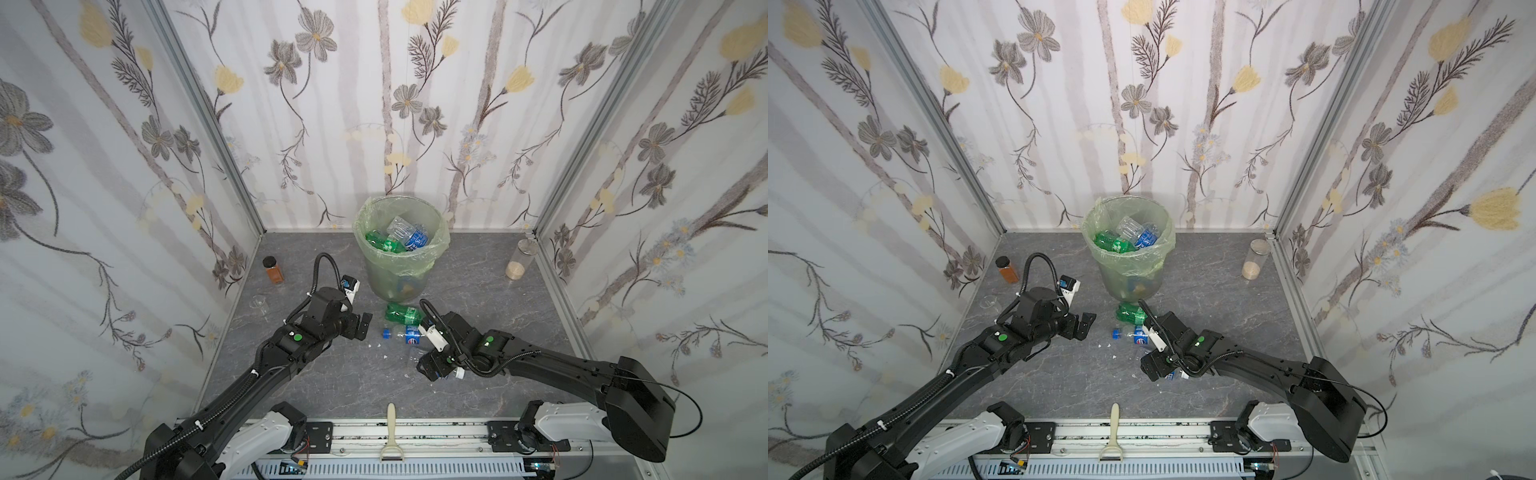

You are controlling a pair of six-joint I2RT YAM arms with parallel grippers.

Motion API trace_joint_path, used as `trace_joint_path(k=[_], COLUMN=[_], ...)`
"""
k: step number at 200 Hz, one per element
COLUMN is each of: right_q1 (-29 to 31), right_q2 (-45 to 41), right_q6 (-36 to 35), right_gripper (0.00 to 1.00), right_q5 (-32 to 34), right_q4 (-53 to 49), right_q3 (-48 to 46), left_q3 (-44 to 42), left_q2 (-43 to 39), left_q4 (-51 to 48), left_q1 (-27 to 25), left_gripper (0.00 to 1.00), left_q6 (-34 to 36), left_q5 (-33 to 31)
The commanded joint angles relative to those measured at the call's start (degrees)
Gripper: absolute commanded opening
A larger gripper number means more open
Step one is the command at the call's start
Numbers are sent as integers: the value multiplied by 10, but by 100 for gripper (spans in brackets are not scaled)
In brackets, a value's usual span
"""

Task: Throw the plastic bottles in the bin
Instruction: 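Reach the right gripper down and grasp another clear blue-label bottle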

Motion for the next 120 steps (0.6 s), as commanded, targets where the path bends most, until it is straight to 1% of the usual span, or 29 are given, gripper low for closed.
trace_joint_path(k=[1, 19, 56, 70, 87, 120], right_q1=[9, 13, 26, 29, 33, 35], right_q2=[18, 40, 57, 56, 57, 42], right_q6=[11, 13, 18, 19, 16, 16], right_gripper=[90, 84, 81, 77, 68, 59], right_q5=[1, 2, -4, -6, -13, -16], right_q4=[30, 37, 54, 58, 62, 65], right_q3=[-5, -6, -14, -18, -23, -29], left_q3=[-2, -2, -7, -7, -6, -4], left_q2=[-6, -12, -24, -25, -24, -23], left_q4=[8, 8, 8, 8, 8, 8], left_q1=[1, 1, 1, 2, 5, 7], left_gripper=[100, 100, 100, 100, 100, 100], left_q6=[-6, -8, -11, -14, -18, -21], left_q5=[-37, -41, -49, -59, -61, -62])
